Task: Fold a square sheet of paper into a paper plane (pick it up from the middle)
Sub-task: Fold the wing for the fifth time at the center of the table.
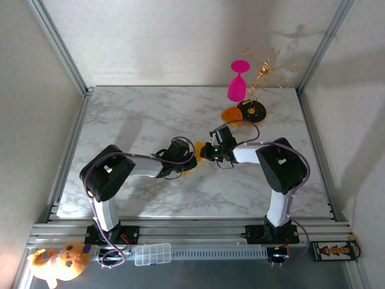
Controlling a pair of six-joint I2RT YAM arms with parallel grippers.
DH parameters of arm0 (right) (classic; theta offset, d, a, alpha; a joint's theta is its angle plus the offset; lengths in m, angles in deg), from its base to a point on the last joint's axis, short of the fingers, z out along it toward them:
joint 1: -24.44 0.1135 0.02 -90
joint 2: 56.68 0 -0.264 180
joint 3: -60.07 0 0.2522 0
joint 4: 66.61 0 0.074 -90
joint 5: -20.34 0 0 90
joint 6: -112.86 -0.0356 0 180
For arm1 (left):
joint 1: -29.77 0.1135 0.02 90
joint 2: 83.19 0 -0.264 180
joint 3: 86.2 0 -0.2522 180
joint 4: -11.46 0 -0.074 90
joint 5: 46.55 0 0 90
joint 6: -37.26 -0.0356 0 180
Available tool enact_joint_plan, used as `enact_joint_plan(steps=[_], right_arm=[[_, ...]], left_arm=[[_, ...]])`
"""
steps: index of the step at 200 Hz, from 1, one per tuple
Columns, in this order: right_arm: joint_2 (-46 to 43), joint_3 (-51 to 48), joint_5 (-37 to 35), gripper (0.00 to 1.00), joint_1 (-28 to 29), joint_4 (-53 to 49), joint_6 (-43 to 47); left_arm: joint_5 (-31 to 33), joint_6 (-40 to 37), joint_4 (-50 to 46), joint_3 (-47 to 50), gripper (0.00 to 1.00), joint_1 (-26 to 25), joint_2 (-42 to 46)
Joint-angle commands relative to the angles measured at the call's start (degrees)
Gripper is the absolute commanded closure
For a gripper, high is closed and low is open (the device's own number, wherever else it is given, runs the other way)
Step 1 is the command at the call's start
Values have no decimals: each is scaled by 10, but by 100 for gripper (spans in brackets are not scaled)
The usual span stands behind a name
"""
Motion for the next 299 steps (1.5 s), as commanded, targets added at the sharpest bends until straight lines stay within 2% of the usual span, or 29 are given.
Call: enact_joint_plan(steps=[1,44,92,127,153,179,197,261,299], right_arm=[[7,-13,-44,97,-47,0,24],[-1,-14,-76,97,-87,-1,24],[-39,-16,-105,96,-90,3,23],[-73,-30,-53,94,-68,28,30],[-48,-16,-14,94,-41,25,26],[-20,2,-12,94,-23,21,28],[-2,13,-27,94,-21,9,30],[16,41,-201,94,-48,-45,32],[-7,59,-153,94,-18,-44,77]], left_arm=[[12,15,-108,50,100,-6,-22],[12,19,-103,60,100,-6,-15],[6,6,-108,43,100,-6,-17],[4,-1,-113,32,100,-7,-20],[2,-2,-113,29,100,-8,-21],[3,-3,-115,28,100,-8,-22],[3,-3,-117,30,100,-8,-21],[3,-2,-114,37,100,-9,-20],[2,-3,-115,29,100,-10,-20]])
